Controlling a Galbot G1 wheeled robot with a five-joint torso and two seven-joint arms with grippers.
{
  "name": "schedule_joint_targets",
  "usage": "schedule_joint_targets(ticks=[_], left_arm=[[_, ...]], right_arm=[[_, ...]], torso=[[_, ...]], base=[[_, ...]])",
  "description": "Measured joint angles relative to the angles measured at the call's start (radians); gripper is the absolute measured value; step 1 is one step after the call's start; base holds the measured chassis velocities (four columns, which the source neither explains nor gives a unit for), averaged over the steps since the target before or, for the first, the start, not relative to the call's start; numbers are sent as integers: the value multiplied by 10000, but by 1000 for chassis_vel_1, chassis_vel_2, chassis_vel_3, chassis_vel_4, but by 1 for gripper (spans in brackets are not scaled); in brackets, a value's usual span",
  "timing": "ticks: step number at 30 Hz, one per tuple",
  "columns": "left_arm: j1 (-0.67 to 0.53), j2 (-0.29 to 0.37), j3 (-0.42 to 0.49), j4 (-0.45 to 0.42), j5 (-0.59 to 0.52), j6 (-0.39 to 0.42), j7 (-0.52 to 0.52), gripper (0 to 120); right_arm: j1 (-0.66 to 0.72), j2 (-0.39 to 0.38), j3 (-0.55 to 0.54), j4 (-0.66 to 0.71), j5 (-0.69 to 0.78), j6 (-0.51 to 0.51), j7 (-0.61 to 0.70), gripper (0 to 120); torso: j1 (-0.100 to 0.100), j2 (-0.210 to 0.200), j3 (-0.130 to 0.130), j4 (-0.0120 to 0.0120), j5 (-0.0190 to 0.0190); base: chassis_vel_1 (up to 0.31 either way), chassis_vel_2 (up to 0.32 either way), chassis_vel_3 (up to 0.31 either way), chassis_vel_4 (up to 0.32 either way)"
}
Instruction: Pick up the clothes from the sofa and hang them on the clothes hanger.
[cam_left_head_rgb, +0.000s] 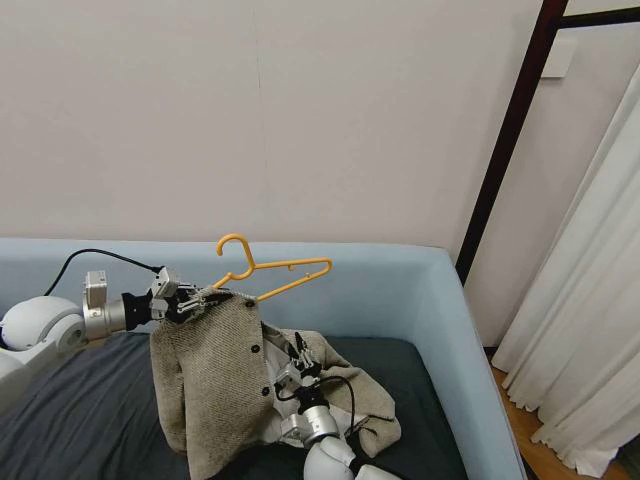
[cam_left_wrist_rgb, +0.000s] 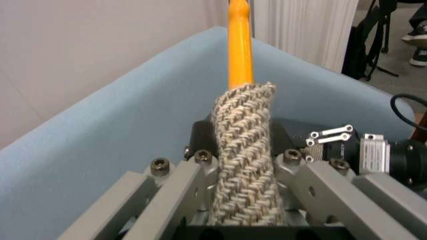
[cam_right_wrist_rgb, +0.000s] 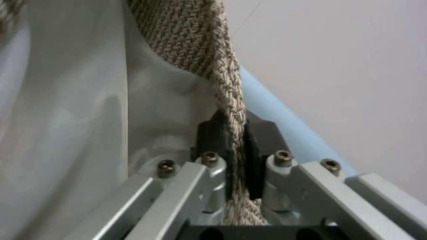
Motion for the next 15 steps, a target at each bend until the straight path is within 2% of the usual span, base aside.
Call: schedule_joint_targets(ticks=[2, 3, 9, 12, 13, 15], left_arm=[[4, -18, 3, -14, 0, -28, -1, 9], [4, -18, 3, -14, 0, -28, -1, 9], [47, -60, 6, -64, -273, -199, -4, 9], [83, -67, 21, -80, -482, -361, 107, 9], [83, -67, 21, -80, -482, -361, 107, 9], [85, -73, 38, -83, -529, -425, 190, 9]], right_arm=[[34, -194, 105, 457, 972, -99, -421, 0], [34, -194, 105, 457, 972, -99, -421, 0], [239, -608, 776, 1701, 4219, -259, -1657, 0], [487, -806, 1266, 2347, 6350, -737, -1823, 0], [487, -806, 1266, 2347, 6350, -737, -1823, 0], [692, -979, 1695, 2739, 7583, -1322, -1934, 0]], torso=[[0, -1, 0, 1, 1], [0, -1, 0, 1, 1], [0, -2, 0, 1, 1], [0, -1, 0, 2, 1], [0, -1, 0, 2, 1], [0, -1, 0, 2, 1]], base=[[0, 0, 0, 0], [0, 0, 0, 0], [0, 0, 0, 0], [0, 0, 0, 0], [0, 0, 0, 0], [0, 0, 0, 0]])
